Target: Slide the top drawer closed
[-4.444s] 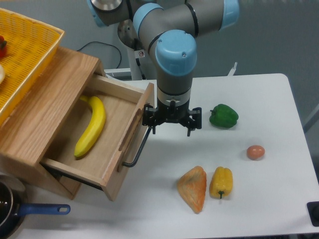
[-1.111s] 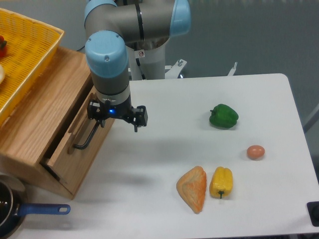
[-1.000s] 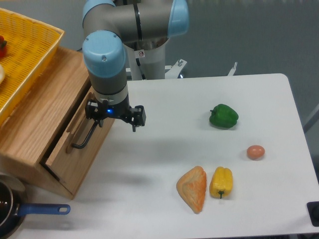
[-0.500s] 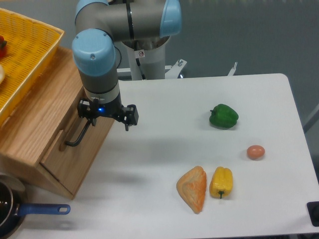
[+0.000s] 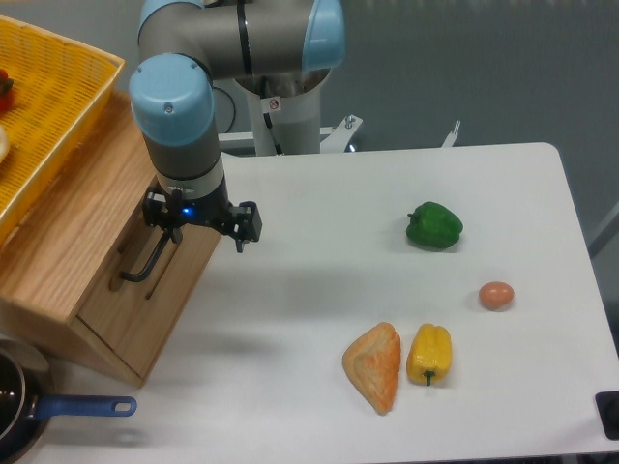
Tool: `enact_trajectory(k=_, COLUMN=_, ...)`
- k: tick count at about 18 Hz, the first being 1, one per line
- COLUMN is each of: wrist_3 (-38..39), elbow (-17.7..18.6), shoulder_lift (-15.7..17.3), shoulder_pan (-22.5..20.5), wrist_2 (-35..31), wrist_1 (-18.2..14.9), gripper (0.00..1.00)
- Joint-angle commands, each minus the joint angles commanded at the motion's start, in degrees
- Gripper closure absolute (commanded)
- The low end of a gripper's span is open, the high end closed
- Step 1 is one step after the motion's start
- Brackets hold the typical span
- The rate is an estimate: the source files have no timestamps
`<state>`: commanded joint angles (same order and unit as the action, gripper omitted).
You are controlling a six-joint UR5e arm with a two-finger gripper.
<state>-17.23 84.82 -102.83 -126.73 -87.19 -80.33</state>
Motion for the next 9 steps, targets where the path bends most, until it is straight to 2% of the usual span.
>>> enact_trajectory(k=3, wrist_3=-2.8, elbow=0.1, shoulder_lift=0.2, shoulder_pan=-2.5, wrist_2=0.0, wrist_1=-0.1, gripper=0.0)
enact_trajectory(k=9, wrist_3=-19.7, elbow=0.6, shoulder_lift=1.4, shoulder_pan=-9.7, wrist_2=-0.3, wrist_1=-2.3, gripper=0.0)
